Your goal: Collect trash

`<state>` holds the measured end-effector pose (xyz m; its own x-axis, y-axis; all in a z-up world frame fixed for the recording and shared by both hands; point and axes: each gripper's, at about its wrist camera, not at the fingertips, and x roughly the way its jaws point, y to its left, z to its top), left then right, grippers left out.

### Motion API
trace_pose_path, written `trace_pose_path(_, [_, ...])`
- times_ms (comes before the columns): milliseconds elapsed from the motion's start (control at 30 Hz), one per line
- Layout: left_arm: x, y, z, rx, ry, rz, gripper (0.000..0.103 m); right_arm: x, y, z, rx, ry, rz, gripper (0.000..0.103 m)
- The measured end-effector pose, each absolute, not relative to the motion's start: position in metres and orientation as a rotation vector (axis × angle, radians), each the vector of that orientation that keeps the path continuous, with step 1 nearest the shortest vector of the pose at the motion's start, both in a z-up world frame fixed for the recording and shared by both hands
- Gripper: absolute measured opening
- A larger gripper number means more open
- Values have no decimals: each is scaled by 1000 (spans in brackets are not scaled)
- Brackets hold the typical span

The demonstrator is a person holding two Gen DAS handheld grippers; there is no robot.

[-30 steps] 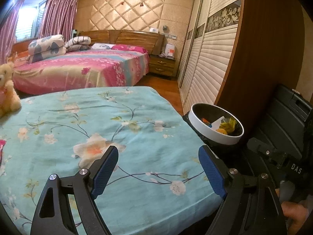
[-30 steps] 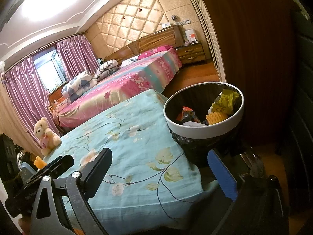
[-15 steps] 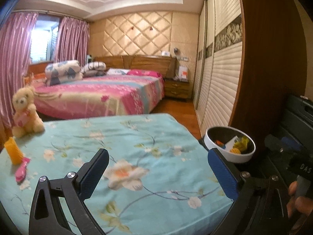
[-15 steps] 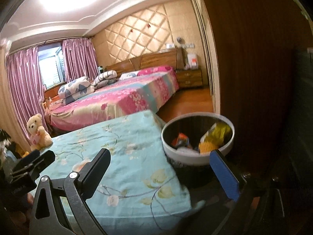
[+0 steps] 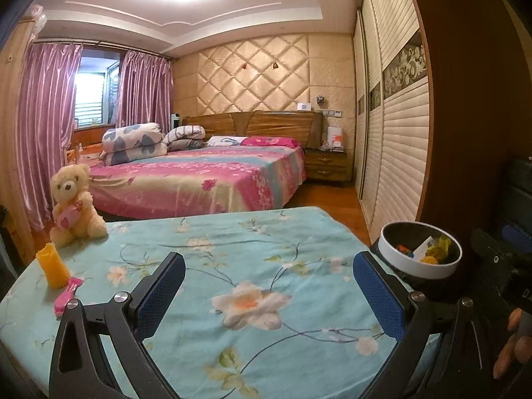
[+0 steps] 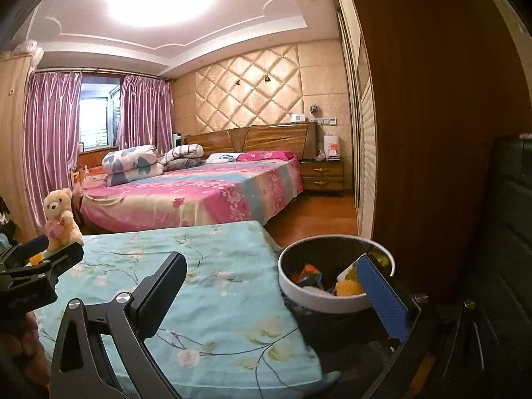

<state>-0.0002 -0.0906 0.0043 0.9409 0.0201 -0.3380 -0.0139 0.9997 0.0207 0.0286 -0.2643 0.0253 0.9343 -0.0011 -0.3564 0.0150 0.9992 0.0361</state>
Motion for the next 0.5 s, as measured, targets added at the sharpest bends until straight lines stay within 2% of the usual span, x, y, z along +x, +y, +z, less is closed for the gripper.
trace_pose_path(500, [2, -87, -3, 43, 368, 28, 102, 28, -255, 9, 48, 402, 5, 103])
